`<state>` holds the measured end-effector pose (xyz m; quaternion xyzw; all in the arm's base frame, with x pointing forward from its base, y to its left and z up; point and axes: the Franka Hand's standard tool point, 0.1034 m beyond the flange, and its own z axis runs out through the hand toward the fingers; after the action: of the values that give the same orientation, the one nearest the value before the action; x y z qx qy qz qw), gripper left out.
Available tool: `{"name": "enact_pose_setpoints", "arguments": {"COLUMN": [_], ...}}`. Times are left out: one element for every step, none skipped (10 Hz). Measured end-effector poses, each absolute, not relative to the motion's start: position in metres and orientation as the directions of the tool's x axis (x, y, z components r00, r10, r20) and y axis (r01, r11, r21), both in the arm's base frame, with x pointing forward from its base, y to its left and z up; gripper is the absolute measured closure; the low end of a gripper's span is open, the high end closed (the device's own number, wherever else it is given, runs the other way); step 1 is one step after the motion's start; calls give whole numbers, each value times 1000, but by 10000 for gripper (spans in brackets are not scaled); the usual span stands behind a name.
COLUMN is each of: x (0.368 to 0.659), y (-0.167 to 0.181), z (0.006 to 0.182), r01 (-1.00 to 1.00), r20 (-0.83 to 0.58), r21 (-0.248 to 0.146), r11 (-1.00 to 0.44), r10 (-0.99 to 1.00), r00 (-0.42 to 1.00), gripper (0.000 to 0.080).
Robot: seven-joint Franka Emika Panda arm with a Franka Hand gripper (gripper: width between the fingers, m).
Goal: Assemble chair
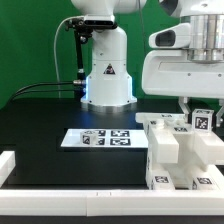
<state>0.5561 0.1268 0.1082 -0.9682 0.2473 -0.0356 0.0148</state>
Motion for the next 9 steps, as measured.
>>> {"name": "enact_pose_setpoints", "arguments": {"x": [556, 556, 556, 556, 555, 554, 554, 554, 554], "y": [124, 124, 124, 124, 124, 125, 124, 124, 123], "z": [107, 107, 107, 107, 107, 106, 106, 106, 106], "r01": [-573, -659, -727, -806, -881, -951, -959, -973, -986], "r20": [52, 41, 31, 15, -6, -37, -39, -46, -57], "r21": [-53, -63, -69, -75, -82, -86, -83, -81, -77], "r11": [-818, -749, -684, -588, -466, -297, -272, -218, -147], "r10": [-576, -662, -730, -808, -884, -953, -960, -974, -987], "r00": [816, 748, 683, 588, 468, 301, 276, 222, 151], "gripper": [534, 534, 534, 534, 534, 534, 534, 534, 534]}}
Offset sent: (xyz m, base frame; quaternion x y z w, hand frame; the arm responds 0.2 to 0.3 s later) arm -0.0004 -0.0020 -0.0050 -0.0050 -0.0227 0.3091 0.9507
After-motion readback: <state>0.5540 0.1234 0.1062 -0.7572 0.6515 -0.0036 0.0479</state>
